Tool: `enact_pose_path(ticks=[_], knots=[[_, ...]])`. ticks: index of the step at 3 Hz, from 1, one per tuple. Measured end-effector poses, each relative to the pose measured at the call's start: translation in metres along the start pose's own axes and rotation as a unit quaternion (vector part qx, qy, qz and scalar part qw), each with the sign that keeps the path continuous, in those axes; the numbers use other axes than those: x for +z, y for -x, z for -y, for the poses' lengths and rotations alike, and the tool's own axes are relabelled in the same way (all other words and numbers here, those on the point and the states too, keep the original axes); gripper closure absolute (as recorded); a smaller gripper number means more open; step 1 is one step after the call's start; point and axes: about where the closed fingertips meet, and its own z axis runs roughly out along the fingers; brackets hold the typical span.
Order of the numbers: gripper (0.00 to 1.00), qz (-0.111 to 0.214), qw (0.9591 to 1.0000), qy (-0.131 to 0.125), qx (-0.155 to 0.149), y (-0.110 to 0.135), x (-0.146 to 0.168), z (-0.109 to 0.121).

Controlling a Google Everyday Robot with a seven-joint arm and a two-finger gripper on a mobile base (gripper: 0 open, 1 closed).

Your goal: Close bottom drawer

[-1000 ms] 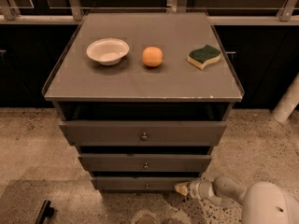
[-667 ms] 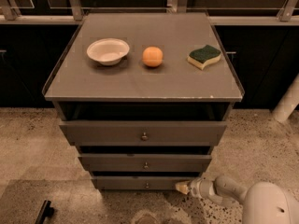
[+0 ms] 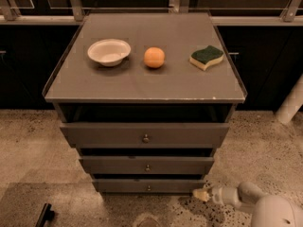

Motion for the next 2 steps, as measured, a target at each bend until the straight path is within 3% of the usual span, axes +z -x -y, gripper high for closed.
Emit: enact_pose_path(ticks=[1,2], knots=[[0.85,0.008,0.9995,0.012,-0.028,0.0268,-0.0289,0.0124],[0.63,0.009,0.9995,0.013,-0.028,0.0278,-0.0282,0.0116]])
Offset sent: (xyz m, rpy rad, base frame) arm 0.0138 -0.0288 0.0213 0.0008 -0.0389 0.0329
